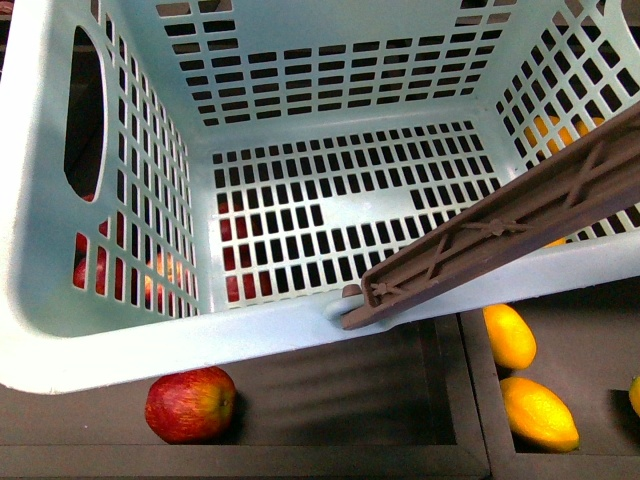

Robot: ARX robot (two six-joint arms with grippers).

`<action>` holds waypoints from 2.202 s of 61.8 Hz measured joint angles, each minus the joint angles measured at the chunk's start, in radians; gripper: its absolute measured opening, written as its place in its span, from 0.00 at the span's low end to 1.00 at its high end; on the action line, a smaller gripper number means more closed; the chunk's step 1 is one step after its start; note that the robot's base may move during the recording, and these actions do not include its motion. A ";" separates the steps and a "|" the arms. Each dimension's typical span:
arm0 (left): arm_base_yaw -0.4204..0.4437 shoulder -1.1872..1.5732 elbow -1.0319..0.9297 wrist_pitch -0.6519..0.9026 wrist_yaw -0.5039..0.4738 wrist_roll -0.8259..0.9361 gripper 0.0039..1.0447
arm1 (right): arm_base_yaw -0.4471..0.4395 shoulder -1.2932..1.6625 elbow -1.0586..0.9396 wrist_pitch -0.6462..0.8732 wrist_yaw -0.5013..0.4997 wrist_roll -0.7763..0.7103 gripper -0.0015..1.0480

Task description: Pick lemon and mango into basket

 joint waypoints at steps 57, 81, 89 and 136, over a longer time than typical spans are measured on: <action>-0.001 0.000 0.000 -0.001 -0.008 -0.002 0.04 | 0.000 -0.003 -0.003 0.000 0.000 0.000 0.92; -0.002 0.000 0.000 -0.001 -0.001 -0.003 0.04 | 0.000 -0.003 -0.006 -0.002 0.000 0.000 0.92; -0.001 0.000 0.000 -0.001 -0.005 0.002 0.04 | 0.000 -0.003 -0.006 -0.002 0.001 0.000 0.92; 0.000 0.000 0.000 -0.001 0.000 0.002 0.04 | 0.000 -0.003 -0.006 -0.004 0.000 0.000 0.92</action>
